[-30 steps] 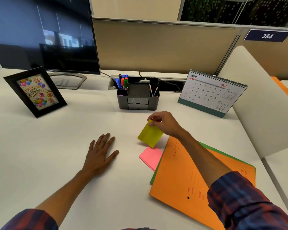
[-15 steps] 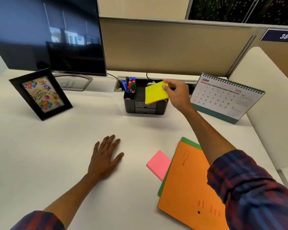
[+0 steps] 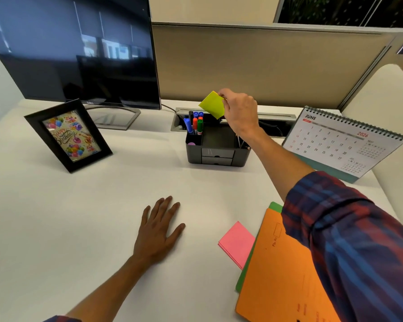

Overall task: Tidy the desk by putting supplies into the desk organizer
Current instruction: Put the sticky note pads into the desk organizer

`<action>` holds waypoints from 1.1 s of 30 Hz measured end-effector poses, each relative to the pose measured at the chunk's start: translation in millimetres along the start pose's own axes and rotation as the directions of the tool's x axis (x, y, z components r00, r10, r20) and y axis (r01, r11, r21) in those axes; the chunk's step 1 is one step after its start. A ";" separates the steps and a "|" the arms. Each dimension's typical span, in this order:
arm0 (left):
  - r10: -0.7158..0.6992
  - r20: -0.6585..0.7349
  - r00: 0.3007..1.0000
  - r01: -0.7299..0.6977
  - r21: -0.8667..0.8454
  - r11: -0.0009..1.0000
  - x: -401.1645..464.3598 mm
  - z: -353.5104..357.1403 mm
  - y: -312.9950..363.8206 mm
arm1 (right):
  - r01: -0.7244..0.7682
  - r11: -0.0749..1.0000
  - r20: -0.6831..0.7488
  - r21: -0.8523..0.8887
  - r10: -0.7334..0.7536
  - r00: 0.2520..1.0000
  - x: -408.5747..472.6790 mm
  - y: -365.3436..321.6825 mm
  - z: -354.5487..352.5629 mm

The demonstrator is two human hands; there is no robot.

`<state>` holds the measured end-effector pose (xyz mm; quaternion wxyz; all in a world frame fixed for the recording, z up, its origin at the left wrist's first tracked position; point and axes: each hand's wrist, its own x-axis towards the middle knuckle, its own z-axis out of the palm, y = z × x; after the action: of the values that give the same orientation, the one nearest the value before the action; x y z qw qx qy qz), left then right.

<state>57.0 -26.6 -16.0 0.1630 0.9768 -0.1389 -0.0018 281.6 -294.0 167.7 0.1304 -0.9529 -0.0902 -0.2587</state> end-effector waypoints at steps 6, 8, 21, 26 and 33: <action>-0.004 0.004 1.000 0.004 0.017 1.000 0.8 0.6 -0.4 | 0.037 0.999 0.097 -0.011 -0.036 0.995 15.1 -0.7 22.8; -0.005 0.002 1.000 0.005 0.013 1.000 1.2 0.9 -0.5 | 0.042 0.999 0.162 0.014 -0.044 0.986 19.0 0.3 28.9; -0.010 0.010 1.000 0.010 0.034 0.999 1.1 -0.3 0.5 | 0.028 0.993 0.093 0.117 -0.040 0.995 -15.7 1.9 30.7; -0.006 -0.003 1.000 0.006 0.026 1.000 0.6 -0.6 0.8 | 0.018 0.981 0.145 0.191 -0.047 0.988 -70.0 2.1 15.5; 0.002 -0.018 1.000 -0.002 0.007 1.000 0.3 1.0 0.8 | -0.058 0.979 0.457 0.194 -0.038 0.889 -158.4 -3.0 10.6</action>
<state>57.0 -27.7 -16.6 0.1610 0.9772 -0.1384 0.0075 151.3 -304.6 77.6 0.2030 -0.9691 -0.1394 -0.0156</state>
